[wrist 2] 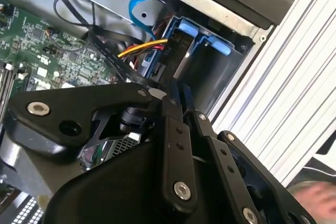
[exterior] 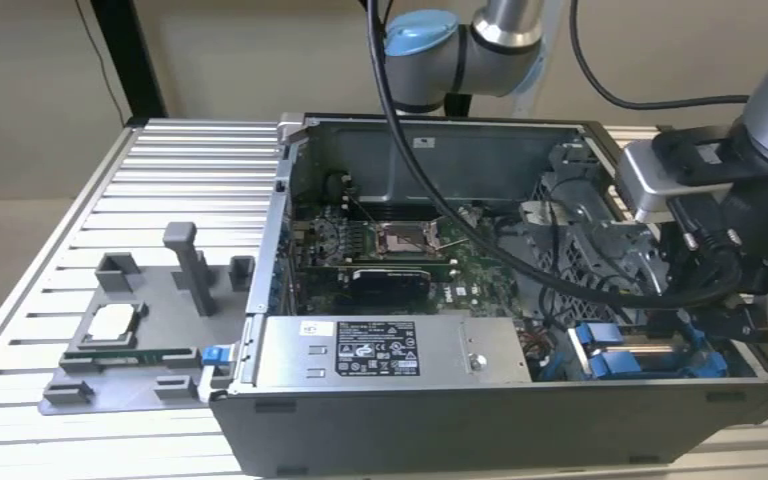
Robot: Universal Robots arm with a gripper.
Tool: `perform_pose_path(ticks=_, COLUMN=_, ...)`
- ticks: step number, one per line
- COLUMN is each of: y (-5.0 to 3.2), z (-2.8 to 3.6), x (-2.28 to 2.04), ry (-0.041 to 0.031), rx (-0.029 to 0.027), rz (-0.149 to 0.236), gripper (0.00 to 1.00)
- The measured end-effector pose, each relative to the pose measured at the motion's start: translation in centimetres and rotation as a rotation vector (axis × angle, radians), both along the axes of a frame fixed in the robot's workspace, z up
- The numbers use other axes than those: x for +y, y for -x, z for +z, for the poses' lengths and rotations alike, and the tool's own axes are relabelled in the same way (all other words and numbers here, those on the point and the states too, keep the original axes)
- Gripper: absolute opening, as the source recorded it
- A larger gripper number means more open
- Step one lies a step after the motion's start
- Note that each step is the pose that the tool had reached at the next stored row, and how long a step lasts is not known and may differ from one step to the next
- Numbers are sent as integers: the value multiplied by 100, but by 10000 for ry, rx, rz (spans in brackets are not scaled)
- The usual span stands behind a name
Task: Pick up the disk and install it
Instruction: 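Insert the second disk wire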
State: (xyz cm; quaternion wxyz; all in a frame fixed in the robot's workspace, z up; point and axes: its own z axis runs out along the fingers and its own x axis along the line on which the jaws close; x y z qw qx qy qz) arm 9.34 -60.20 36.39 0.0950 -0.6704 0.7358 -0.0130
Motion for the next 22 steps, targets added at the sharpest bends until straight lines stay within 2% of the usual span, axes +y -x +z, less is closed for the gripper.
perform_pose_path(ticks=1, y=8, z=-1, x=0, ry=-53, rx=-71, rz=-2, gripper=0)
perform_pose_path(ticks=3, y=16, z=-10, x=1, ry=-103, rx=-209, rz=-2, gripper=0)
perform_pose_path(ticks=5, y=17, z=-26, x=0, ry=-112, rx=-332, rz=-1, gripper=0)
perform_pose_path(ticks=6, y=16, z=-36, x=0, ry=-113, rx=-370, rz=-1, gripper=0)
perform_pose_path(ticks=13, y=65, z=-98, x=1, ry=-110, rx=-401, rz=-93, gripper=0)
perform_pose_path(ticks=19, y=72, z=-138, x=39, ry=-112, rx=-501, rz=-99, gripper=0)
perform_pose_path(ticks=22, y=72, z=-159, x=61, ry=-112, rx=-529, rz=-99, gripper=0)
